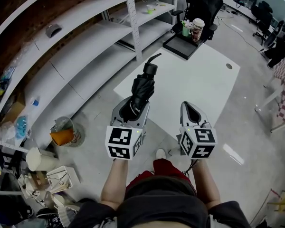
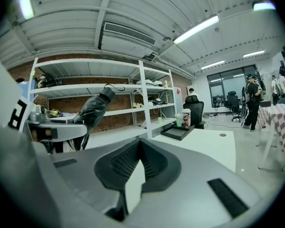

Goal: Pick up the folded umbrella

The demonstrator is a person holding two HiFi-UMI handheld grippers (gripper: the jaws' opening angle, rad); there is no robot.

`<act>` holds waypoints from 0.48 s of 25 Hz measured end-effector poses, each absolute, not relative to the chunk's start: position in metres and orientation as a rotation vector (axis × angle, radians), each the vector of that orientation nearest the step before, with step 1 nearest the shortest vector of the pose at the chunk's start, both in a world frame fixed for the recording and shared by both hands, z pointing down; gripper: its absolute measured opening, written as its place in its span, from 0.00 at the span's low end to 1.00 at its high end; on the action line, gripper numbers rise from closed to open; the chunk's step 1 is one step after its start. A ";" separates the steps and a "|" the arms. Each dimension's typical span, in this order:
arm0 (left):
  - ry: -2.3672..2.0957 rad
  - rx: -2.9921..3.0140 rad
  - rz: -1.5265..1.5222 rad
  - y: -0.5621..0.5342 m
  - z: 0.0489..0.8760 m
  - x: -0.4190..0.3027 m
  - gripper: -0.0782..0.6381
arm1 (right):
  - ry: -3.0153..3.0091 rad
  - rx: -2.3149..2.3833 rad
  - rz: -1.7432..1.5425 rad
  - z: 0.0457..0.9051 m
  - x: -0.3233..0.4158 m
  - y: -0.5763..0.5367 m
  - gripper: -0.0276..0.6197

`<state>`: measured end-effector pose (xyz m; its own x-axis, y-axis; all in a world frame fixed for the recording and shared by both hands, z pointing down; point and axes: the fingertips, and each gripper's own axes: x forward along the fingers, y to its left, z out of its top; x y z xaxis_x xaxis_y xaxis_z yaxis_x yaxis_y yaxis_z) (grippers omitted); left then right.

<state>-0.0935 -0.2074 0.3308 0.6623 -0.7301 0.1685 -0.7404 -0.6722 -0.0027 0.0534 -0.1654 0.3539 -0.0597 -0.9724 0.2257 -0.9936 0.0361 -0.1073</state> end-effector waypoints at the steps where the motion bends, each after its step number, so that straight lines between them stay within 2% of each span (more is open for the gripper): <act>1: -1.242 2.802 0.237 -0.205 0.331 -0.095 0.41 | -2.199 2.085 0.353 0.353 0.051 -0.164 0.07; 12: -1.263 2.782 0.224 -0.190 0.330 -0.109 0.41 | -2.244 2.041 0.341 0.348 0.033 -0.153 0.07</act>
